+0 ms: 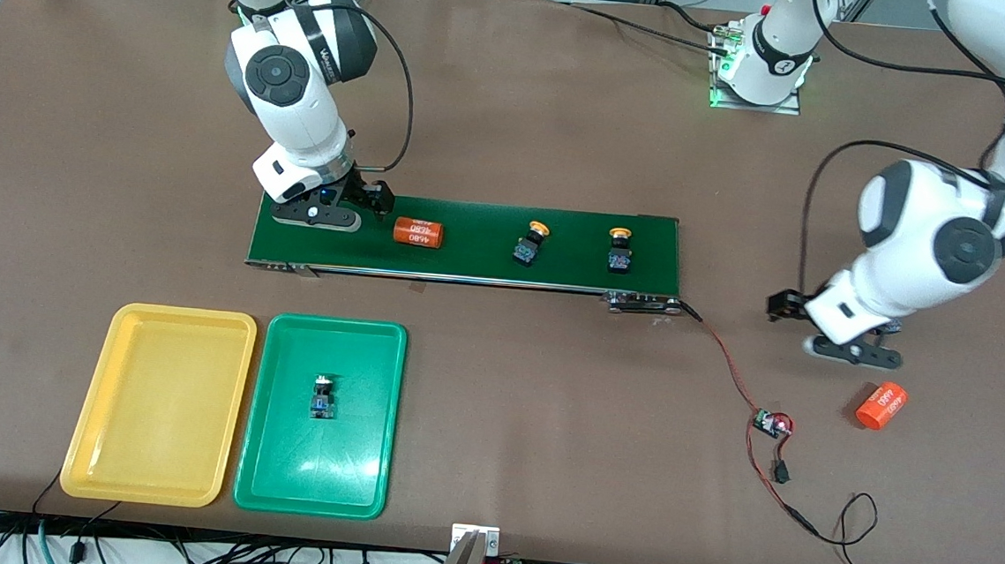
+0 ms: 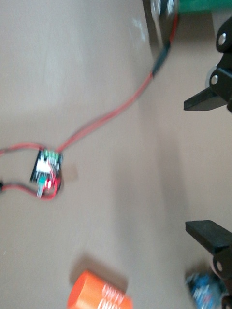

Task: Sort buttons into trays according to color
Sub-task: 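Place the orange-cap button on the belt with the left gripper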

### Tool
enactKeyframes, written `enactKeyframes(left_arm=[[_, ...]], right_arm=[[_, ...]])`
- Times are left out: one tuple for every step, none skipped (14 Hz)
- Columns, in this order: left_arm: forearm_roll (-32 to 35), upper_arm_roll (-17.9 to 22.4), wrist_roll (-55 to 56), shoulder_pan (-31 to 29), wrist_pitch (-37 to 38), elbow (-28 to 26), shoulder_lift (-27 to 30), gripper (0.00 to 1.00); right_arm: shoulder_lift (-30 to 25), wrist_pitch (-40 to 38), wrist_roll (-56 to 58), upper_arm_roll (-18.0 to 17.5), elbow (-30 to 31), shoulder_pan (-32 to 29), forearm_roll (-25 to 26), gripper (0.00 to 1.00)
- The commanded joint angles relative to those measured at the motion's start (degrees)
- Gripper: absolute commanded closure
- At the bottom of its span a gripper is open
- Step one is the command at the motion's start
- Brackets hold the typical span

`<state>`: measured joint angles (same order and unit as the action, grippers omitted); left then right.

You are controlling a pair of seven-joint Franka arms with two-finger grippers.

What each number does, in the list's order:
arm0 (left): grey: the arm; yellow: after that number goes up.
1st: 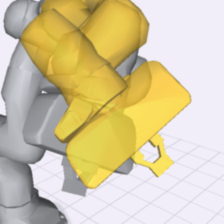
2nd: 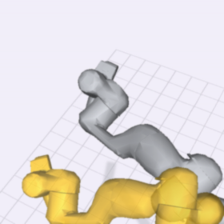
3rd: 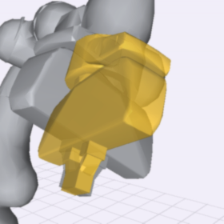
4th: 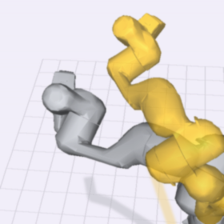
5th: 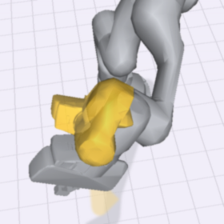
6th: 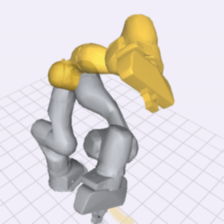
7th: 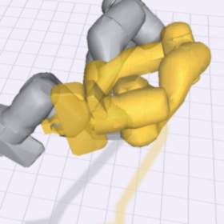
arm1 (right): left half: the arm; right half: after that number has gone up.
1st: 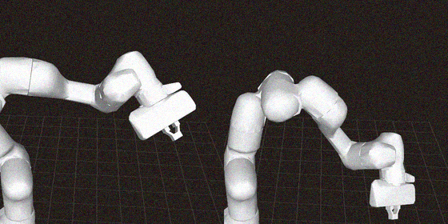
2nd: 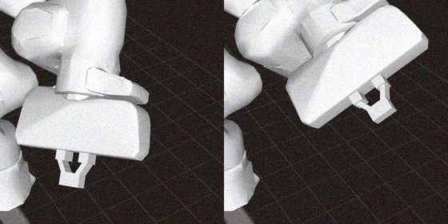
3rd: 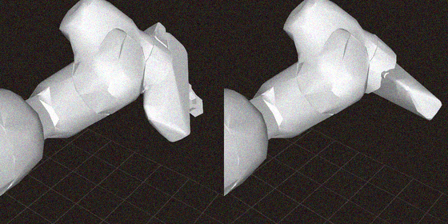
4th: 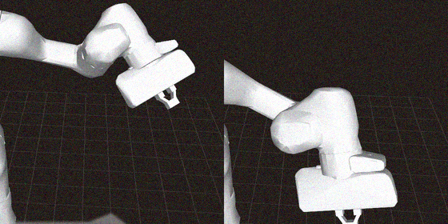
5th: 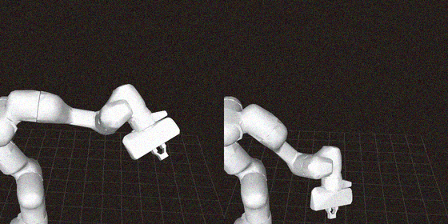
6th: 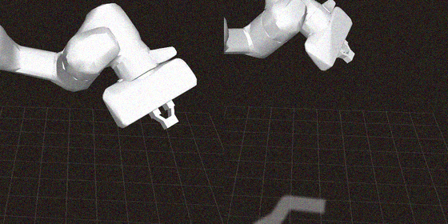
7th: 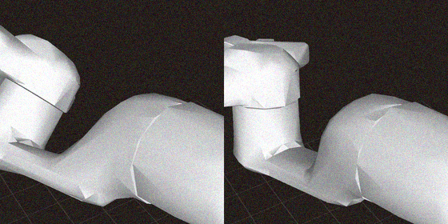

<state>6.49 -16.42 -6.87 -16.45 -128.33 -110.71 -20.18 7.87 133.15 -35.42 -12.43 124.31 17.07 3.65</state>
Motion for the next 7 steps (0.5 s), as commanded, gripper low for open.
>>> enactKeyframes(left_arm=[[1.2, -0.6, -11.3, -4.6, 0.4, 6.0, -4.9, 0.00], [1.3, -0.6, -13.8, -5.7, 0.4, 7.8, -6.4, 0.00], [1.2, -0.6, -17.1, -6.5, 0.4, 8.6, -7.7, 0.00], [1.0, -0.6, -20.9, -7.1, 0.4, 9.4, -8.9, 0.00], [1.0, -0.6, -24.7, -7.8, 0.3, 11.4, -10.8, 0.00], [1.1, -0.6, -28.1, -8.3, 0.3, 13.4, -12.7, 0.00], [1.1, -0.6, -32.1, -8.7, 0.3, 14.2, -14.2, 0.00]], right_arm=[[-0.7, -1.1, -0.7, -0.1, -0.1, -0.2, 0.0, 0.00], [-0.7, -1.1, -1.7, -0.1, -0.1, -0.2, -0.3, 0.00], [-0.7, -1.1, -2.5, -0.1, -0.2, -0.1, -0.3, 0.00], [-0.3, -0.9, -2.9, -0.3, -0.2, 0.2, -0.3, 0.00], [0.1, -0.7, -2.8, -0.3, -0.5, 0.3, -0.3, 0.00], [1.2, -0.6, -2.8, -0.5, -0.9, 0.4, -0.3, 0.00], [1.7, -0.6, -2.8, -0.6, -1.3, 0.9, -0.3, 0.00]])
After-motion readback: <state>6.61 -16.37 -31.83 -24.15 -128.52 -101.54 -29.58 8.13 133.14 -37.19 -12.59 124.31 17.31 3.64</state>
